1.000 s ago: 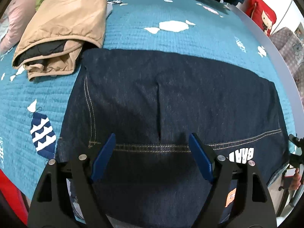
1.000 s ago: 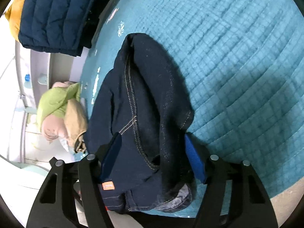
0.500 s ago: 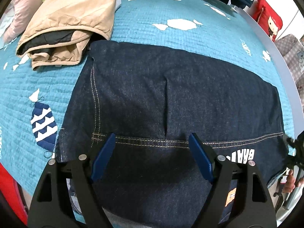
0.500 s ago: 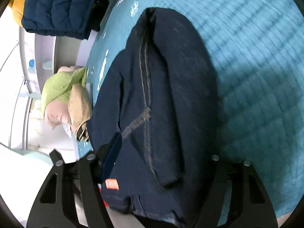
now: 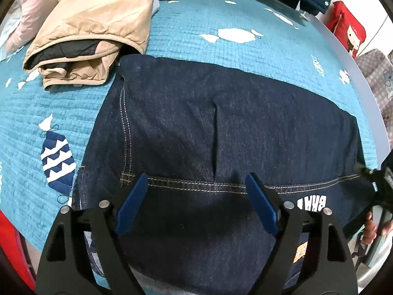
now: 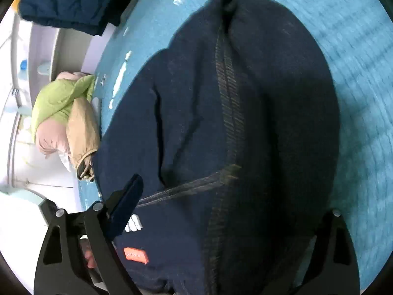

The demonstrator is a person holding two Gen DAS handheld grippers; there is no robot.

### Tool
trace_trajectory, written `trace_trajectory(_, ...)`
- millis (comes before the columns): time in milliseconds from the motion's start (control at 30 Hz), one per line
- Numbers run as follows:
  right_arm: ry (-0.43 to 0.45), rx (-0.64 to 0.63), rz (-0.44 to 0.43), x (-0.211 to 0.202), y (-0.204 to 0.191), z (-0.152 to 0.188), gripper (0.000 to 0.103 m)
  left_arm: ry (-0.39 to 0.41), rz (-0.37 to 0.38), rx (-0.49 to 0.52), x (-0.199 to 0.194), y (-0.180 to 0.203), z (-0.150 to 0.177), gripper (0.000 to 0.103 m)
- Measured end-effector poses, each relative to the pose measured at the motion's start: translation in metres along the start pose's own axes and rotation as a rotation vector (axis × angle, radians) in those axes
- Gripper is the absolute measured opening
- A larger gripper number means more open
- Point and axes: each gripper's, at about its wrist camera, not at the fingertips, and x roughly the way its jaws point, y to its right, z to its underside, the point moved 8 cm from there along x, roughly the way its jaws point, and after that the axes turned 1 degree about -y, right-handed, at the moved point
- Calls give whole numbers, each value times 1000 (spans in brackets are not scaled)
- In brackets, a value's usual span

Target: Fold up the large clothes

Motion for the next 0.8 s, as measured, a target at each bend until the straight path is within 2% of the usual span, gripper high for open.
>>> trace_trajectory(67,21,13,95,-3,5,0,64,16,0,3,-3,0,-2,83)
trace_trajectory(100,36,12,153,-5,8,1,38,20,7,3,-3,2,-3,83)
trace_trajectory(133,65,-6,140,-12,3,5,25,17,9,3,-3,3,-3,83)
trace_trajectory(167,91,-12,110,-18,-3,8,21,16,8,8,-2,6,-5,83)
trace_trajectory(200,109,-17,100,-22,-6,11,18,20,9,13,-3,7,-7,83)
trace_trajectory(300,132,-7,144,-27,-5,19,18,25,35,47,-6,21,-14,83)
trace_trajectory(400,139,-34,271,-13,0,13,19,18,46,85,-5,39,-26,83)
trace_trajectory(533,156,-48,361,-10,5,17,24,19,54,146,-4,68,-47,82)
trace_trajectory(667,154,-9,354,-11,11,17,25,29,78,189,-3,94,-76,79)
trace_trajectory(733,159,27,331,-12,12,17,25,-4,52,193,5,102,-93,53)
trace_trajectory(767,163,41,321,-10,11,17,25,-29,62,197,10,107,-101,47)
trace_trajectory(800,166,52,317,-10,13,18,25,-46,79,195,12,113,-105,32)
